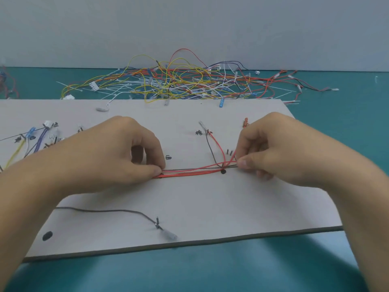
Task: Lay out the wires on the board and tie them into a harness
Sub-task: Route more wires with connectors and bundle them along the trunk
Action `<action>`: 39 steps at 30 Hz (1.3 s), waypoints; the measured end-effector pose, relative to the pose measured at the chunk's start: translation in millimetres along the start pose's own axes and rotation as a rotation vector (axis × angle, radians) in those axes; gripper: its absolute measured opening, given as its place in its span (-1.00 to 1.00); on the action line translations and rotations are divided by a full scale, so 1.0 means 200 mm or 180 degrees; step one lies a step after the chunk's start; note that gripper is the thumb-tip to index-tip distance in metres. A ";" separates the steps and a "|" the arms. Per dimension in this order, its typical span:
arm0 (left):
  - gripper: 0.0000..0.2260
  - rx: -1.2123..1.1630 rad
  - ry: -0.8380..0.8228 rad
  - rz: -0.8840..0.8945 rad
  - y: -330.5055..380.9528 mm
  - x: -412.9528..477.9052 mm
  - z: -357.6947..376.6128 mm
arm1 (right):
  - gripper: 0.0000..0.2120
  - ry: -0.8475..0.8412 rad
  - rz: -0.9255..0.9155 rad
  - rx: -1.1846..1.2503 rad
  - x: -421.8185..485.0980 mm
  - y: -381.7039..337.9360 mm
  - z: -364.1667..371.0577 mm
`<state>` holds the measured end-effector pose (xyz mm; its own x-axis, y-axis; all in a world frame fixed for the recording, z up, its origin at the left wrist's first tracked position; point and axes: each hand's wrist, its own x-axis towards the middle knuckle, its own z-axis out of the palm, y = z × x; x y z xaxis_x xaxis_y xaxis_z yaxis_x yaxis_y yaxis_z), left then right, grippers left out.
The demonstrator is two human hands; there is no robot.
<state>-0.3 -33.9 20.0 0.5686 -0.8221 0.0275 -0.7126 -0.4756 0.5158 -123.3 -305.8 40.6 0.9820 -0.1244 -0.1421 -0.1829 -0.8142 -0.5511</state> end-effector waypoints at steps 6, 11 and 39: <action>-0.81 -0.0033 0.0001 -0.0033 0.00 0.00 0.01 | -0.86 -0.0220 -0.0078 0.0023 -0.01 0.04 -0.03; -0.87 0.0080 -0.0040 0.0008 0.00 0.00 0.00 | -0.82 -0.0210 -0.0038 0.0205 -0.01 0.06 -0.06; -0.46 0.0866 0.0365 -0.0814 -0.32 -0.13 -0.28 | -0.90 0.0048 0.0188 0.0139 0.02 0.07 -0.04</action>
<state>54.4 35.3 34.5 0.7733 -0.6333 0.0309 -0.6161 -0.7390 0.2728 -121.0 -322.9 39.0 0.9700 -0.1802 -0.1633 -0.2421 -0.7796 -0.5775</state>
